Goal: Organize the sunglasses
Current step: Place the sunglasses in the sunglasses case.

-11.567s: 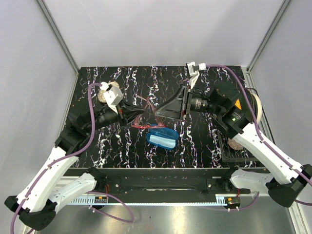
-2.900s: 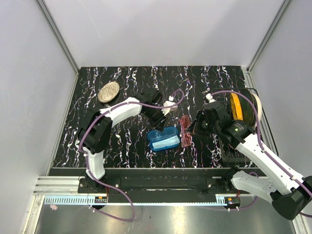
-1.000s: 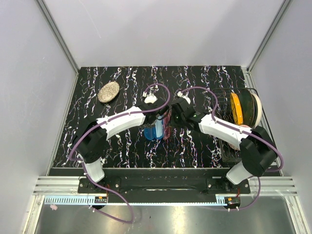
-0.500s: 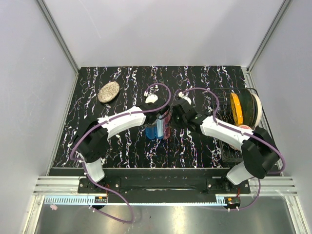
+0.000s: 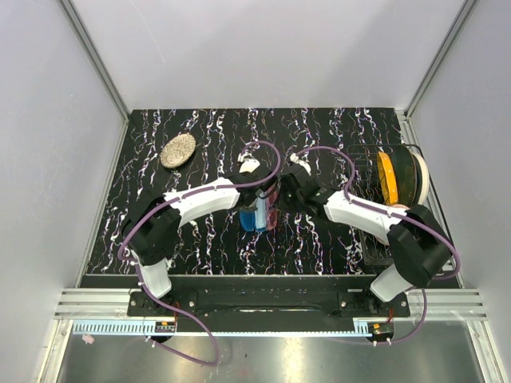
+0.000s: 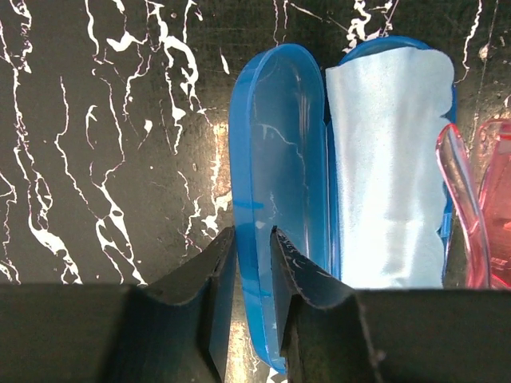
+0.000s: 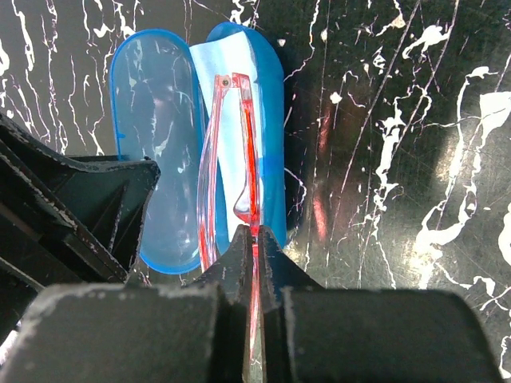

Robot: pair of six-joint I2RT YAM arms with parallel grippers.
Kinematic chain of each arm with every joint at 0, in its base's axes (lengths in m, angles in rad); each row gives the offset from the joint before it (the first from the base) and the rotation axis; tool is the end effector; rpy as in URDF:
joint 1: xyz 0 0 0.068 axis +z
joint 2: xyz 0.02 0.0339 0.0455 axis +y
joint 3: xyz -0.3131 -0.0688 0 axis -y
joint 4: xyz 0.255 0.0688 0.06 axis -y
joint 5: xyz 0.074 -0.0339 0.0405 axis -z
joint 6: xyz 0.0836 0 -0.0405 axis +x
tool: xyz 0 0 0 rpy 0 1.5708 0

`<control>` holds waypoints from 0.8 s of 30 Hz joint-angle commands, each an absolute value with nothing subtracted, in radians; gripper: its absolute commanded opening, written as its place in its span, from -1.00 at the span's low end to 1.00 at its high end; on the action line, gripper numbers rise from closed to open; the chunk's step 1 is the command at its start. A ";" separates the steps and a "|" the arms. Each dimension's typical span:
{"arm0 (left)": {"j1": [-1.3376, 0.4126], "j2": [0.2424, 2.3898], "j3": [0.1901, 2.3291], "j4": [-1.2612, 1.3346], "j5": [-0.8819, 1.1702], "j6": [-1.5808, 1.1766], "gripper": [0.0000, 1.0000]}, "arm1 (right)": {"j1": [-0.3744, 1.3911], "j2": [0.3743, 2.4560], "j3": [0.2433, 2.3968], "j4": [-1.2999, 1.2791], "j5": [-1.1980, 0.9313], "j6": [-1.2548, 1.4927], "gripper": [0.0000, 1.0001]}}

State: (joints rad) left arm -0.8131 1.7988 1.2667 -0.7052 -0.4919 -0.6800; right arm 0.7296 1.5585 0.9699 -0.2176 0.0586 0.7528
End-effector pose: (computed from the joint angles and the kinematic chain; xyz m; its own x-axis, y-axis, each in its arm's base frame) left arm 0.2962 -0.2557 0.2013 -0.8407 0.0822 -0.5352 0.0069 0.9900 0.1412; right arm 0.2795 0.2433 0.2213 -0.8269 0.1762 -0.5341 -0.0958 0.8917 0.4424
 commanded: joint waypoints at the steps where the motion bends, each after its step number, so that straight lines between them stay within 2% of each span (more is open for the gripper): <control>1: -0.810 1.763 1.253 -0.643 -0.460 -0.667 -0.42 | 0.736 1.571 0.976 -0.172 0.055 0.750 -1.00; 12: -0.798 1.681 1.209 -0.574 -0.380 -0.652 -0.20 | 0.738 1.681 1.043 -0.178 0.060 0.667 -1.00; 22: -0.738 1.574 1.124 -0.474 -0.262 -0.653 -0.07 | 0.736 1.694 1.072 -0.201 0.083 0.650 -1.00; 24: -0.730 1.543 1.105 -0.443 -0.241 -0.650 0.02 | 0.736 1.692 1.080 -0.207 0.086 0.647 -1.00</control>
State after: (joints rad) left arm -0.7471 1.6264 1.1332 -0.5358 -0.3050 -0.6567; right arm 0.7303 1.6886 1.0248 -0.2085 0.0616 0.6731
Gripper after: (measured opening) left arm 0.475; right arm 0.020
